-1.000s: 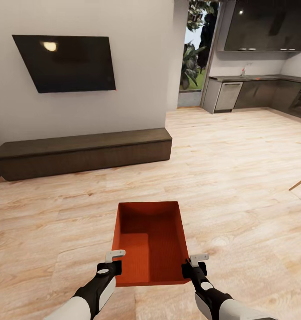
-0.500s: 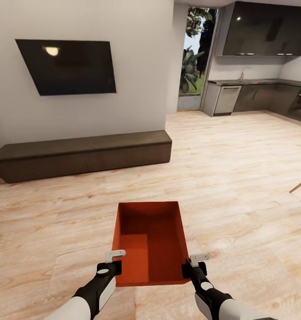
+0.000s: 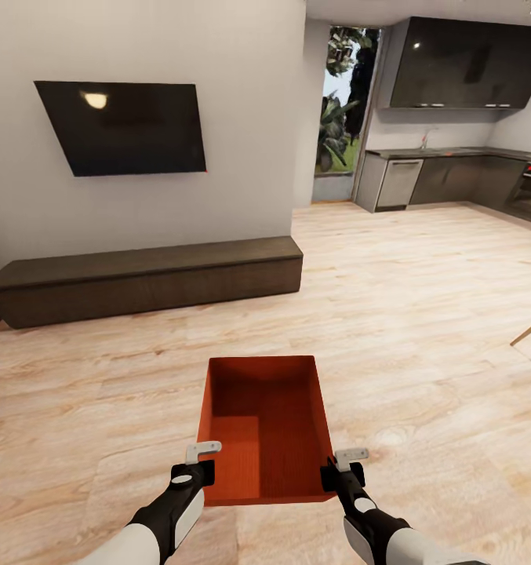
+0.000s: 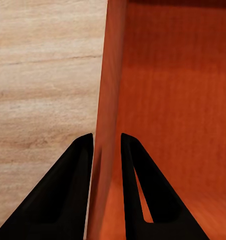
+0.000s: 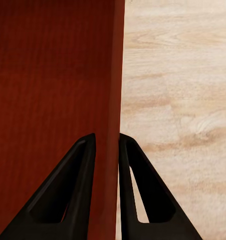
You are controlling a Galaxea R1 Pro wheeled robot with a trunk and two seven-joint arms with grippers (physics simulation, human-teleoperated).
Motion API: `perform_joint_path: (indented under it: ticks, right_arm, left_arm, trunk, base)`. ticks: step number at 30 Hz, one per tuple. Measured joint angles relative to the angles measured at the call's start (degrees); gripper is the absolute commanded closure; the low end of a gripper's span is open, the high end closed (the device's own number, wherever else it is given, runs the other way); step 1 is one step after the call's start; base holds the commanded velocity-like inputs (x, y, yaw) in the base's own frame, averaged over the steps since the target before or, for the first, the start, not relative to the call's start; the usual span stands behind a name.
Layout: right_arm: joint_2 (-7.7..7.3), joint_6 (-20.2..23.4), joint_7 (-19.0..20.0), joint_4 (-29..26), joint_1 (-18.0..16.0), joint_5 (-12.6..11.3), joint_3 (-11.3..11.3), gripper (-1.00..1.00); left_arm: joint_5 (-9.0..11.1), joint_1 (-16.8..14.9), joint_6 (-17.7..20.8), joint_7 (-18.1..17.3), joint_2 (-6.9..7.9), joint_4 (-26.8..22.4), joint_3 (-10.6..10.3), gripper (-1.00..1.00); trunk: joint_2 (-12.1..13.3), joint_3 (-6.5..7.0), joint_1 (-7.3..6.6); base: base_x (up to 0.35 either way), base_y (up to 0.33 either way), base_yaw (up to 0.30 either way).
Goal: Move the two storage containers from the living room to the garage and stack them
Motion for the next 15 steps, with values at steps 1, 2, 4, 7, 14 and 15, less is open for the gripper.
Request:
perform_joint_path:
  ticks: [1,2,4,7,14,15]
  right_arm:
    - [0.00,0.00,0.00,-0.01,0.01,0.00,0.00,1.00]
    - [0.00,0.00,0.00,0.00,0.01,0.01,-0.02,1.00]
    - [0.01,0.00,-0.01,-0.01,0.03,0.02,-0.03,1.00]
    - [0.01,0.00,-0.01,0.00,0.00,0.00,-0.01,1.00]
    - [0.00,0.00,0.00,-0.01,-0.01,-0.01,0.01,1.00]
    - [0.00,0.00,0.00,0.01,-0.01,-0.01,0.01,1.00]
  left_arm:
    - [0.00,0.00,0.00,0.00,0.00,0.00,0.00,1.00]
    - [0.03,0.00,0.00,0.01,0.00,0.01,-0.03,1.00]
    - [0.04,0.00,0.00,0.00,0.01,0.01,-0.04,1.00]
    - [0.00,0.00,0.00,-0.01,0.01,0.00,0.00,1.00]
    - [-0.01,-0.01,0.00,0.00,0.00,0.00,0.01,1.00]
    - [-0.01,-0.01,0.00,0.00,0.00,0.00,0.01,1.00]
  trunk:
    - [0.00,0.09,0.00]
    - [0.00,0.18,0.00]
    - [0.00,0.37,0.00]
    - [0.00,0.64,0.00]
    - [0.00,1.29,0.00]
    - [0.00,1.38,0.00]
  base:
    - [0.000,0.000,0.000]
    - [0.000,0.000,0.000]
    - [0.000,0.000,0.000]
    - [0.000,0.000,0.000]
    - [0.000,0.000,0.000]
    - [0.000,0.000,0.000]
